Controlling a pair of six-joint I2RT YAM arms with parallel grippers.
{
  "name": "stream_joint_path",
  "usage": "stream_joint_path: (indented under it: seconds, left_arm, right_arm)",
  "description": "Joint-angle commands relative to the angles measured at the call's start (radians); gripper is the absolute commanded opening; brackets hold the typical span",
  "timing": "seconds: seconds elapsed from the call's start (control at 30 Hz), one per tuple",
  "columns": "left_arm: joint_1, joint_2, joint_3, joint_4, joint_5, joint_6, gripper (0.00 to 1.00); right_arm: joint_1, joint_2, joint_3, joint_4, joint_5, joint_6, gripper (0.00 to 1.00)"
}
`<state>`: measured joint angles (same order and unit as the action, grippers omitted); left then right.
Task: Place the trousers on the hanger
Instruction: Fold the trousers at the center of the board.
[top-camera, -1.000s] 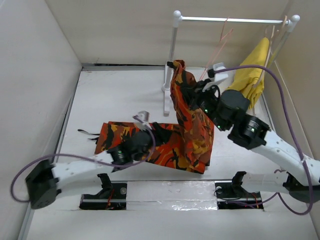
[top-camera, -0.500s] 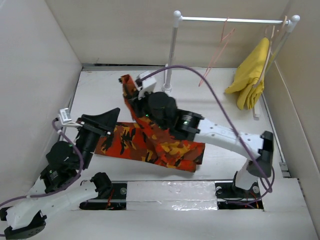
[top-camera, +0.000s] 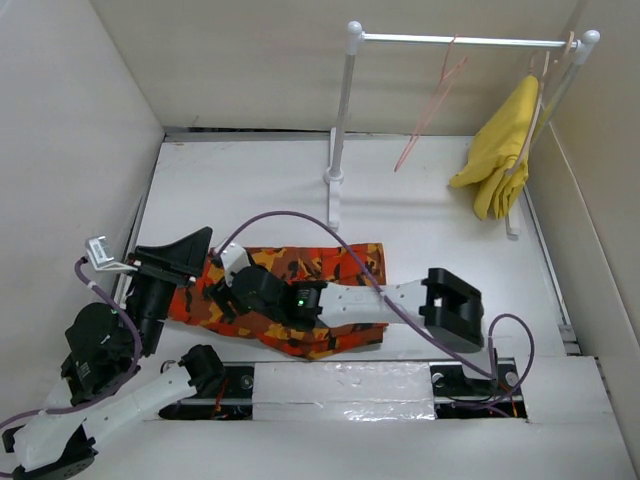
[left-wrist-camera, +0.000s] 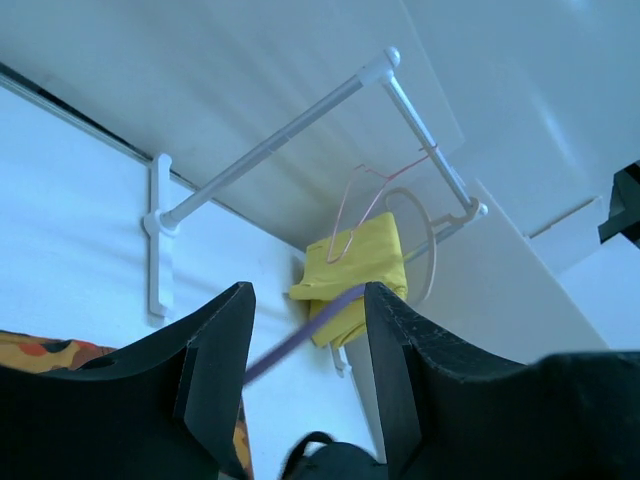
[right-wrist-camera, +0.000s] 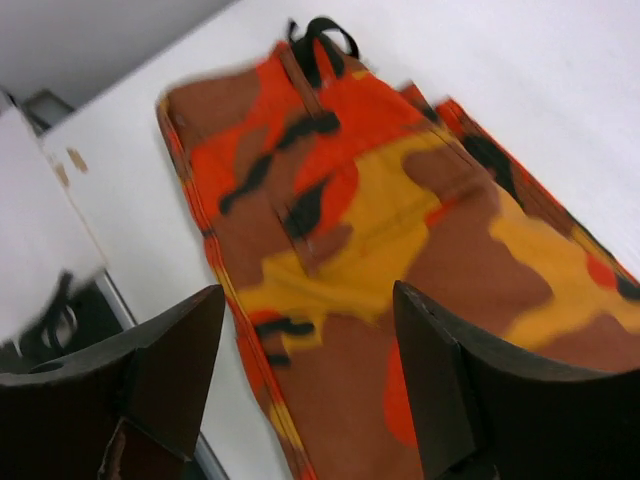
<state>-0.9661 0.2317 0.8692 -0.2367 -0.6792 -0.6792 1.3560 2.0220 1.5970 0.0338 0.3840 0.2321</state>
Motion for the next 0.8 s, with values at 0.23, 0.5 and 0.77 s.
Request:
stream_joint_path:
  seconds: [0.23,0.5,0.77]
  left_arm:
    - [0.001,0.205,-0.280,0.174,0.150,-0.071,0.47]
    - [-0.010,0.566,-0.507,0.535,0.345,-0.138,0.45]
    - [-0.010,0.820,-0.503,0.651,0.348,-0.120,0.44]
  right_arm:
    - [-0.020,-0.575,-0.704,0.241,0.156,0.222,0.00]
    - [-0.011,-0.720,-1.152,0.271,0.251,0.534,0.00]
    - [0.086,-0.776,-1.292,0.221,0.351,0.751,0.00]
